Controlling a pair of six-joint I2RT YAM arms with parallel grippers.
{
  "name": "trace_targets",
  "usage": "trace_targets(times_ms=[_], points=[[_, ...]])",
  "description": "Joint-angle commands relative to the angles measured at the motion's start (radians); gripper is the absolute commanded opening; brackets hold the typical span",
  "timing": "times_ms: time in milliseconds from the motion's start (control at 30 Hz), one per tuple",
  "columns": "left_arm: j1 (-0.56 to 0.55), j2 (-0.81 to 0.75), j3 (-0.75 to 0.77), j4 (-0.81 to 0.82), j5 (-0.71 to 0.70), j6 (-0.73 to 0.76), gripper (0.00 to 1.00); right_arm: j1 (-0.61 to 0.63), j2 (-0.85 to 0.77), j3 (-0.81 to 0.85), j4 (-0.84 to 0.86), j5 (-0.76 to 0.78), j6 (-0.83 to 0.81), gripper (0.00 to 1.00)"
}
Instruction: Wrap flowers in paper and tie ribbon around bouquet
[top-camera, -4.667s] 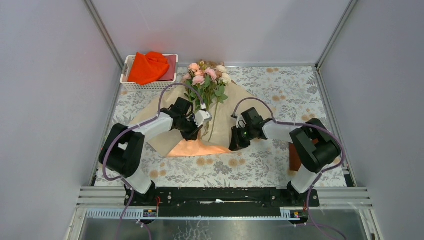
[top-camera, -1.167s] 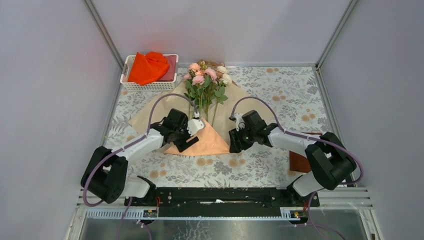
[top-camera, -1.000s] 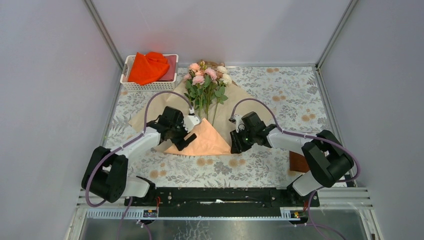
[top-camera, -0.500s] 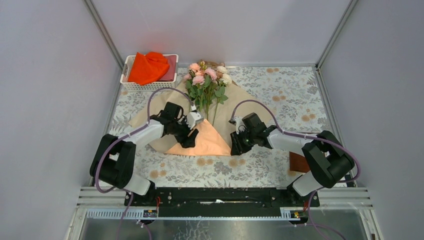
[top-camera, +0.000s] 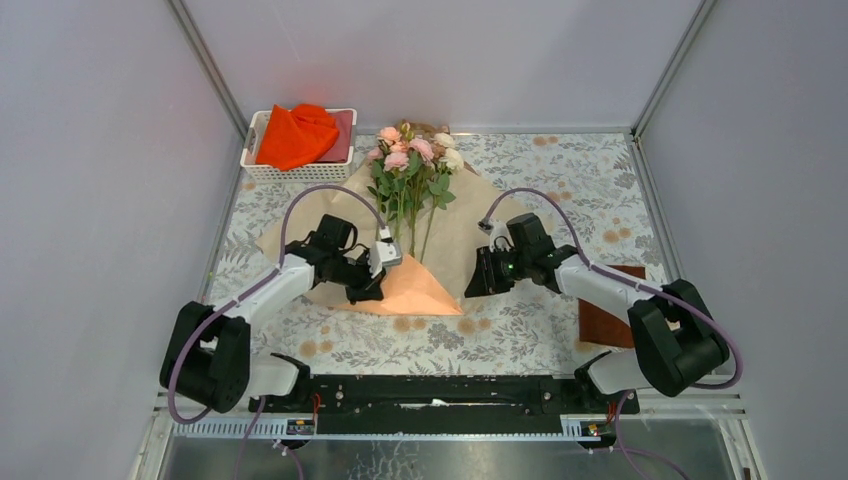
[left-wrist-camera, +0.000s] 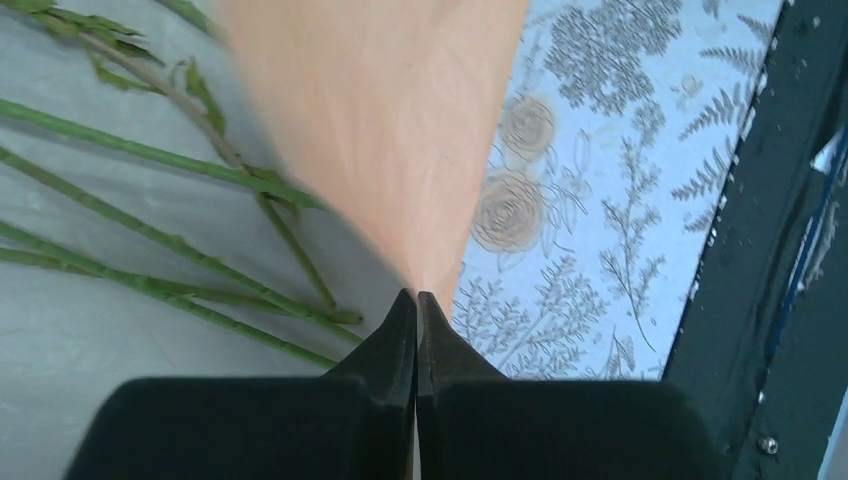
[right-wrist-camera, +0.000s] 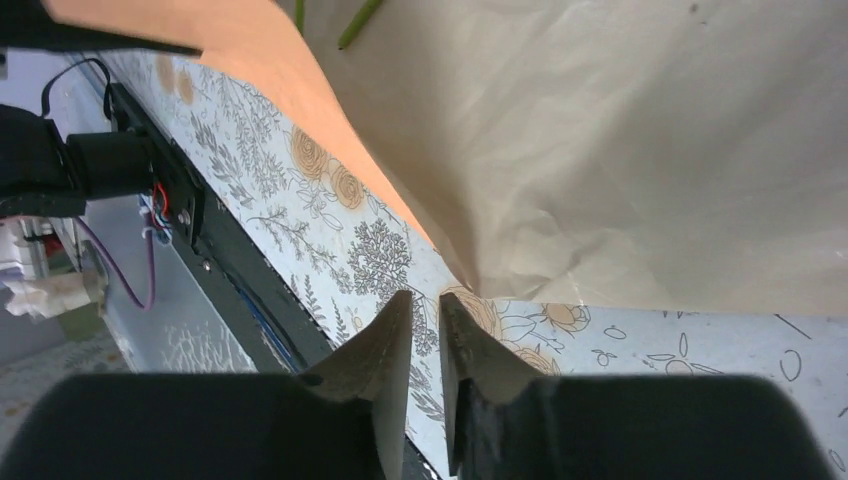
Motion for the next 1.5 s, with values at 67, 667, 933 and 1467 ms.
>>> trace_targets(times_ms=[67, 667, 933, 1467], points=[[-0.069, -0.082, -0.041, -0.134, 0.033, 0.201, 0.00, -0.003, 0.099, -0.007, 0.027, 0.009, 0.140, 0.08], [-0.128, -0.160, -0.007, -0.337, -0.003, 0.332, 0.00, 0.027, 0.198, 0.021, -0.134, 0.157, 0.115, 0.00], [-0.127, -0.108, -0.008, -0.253, 0.011, 0.256, 0.00, 0.067, 0.110, 0.116, -0.187, 0.108, 0.048, 0.05], [0.092, 0.100, 0.062, 0.087, -0.002, -0.087, 0.00, 0.081, 0.054, 0.052, 0.262, -0.140, -0.019, 0.79]])
